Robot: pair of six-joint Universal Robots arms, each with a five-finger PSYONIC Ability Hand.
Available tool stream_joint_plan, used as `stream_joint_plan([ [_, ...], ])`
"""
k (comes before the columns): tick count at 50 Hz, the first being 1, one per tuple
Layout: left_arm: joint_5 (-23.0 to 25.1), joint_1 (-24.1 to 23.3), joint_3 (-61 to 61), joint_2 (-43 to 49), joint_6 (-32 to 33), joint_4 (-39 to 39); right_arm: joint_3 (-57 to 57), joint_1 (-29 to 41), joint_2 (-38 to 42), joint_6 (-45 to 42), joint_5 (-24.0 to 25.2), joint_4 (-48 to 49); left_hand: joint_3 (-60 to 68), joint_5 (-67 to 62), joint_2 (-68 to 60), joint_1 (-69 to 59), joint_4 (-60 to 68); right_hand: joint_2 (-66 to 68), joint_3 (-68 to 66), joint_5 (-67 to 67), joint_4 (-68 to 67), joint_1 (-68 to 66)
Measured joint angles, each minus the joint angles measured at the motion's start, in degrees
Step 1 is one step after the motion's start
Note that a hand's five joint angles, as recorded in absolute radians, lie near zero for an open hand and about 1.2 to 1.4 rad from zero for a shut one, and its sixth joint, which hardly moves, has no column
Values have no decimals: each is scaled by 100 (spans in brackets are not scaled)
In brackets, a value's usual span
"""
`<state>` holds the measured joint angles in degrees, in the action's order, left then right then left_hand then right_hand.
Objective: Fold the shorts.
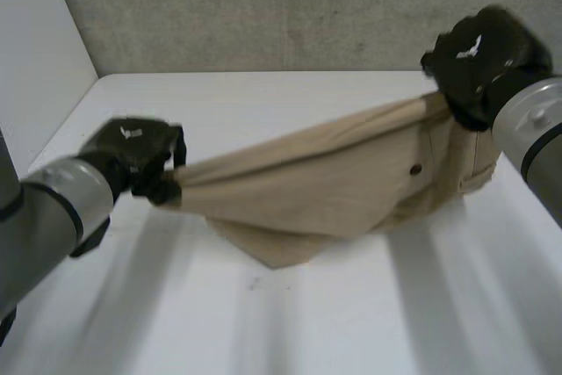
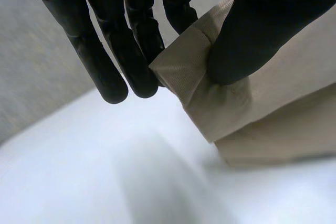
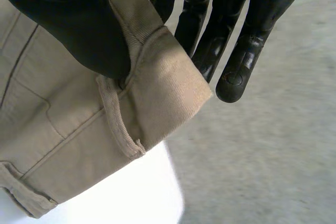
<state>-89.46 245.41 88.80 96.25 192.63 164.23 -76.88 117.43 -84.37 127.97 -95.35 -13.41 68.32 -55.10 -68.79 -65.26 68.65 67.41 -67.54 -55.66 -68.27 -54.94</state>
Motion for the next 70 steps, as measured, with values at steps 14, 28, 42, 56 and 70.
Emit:
stream_joint_plan([
  [14, 57, -49, -623, 1637, 306, 709, 314, -40, 2020, -12, 257, -340, 0, 0, 0, 0, 0, 0, 0, -132, 0, -85],
  [28, -546, -277, -5286, 3164, 416, 2446, 2388, -64, 2831, -7, 293, 4144, 1, 0, -7, 0, 1, 20, -16, -134, -1, -109],
  [42, -935, -283, -5450, 2552, 312, 4518, 2390, -153, 2514, 924, 673, 6068, 0, 0, -7, 0, 1, 20, -33, -136, -1, -137],
  [56, -595, -260, -1791, 2658, 297, 4318, 920, -204, 3353, 1242, 842, 3823, 6, 0, -9, 0, 1, 20, -44, -136, -1, -138],
  [70, -566, -294, 39, 2611, 376, 3057, 281, -274, 3728, 1247, 843, 2327, 11, 0, -10, 0, 1, 20, -44, -136, -1, -137],
])
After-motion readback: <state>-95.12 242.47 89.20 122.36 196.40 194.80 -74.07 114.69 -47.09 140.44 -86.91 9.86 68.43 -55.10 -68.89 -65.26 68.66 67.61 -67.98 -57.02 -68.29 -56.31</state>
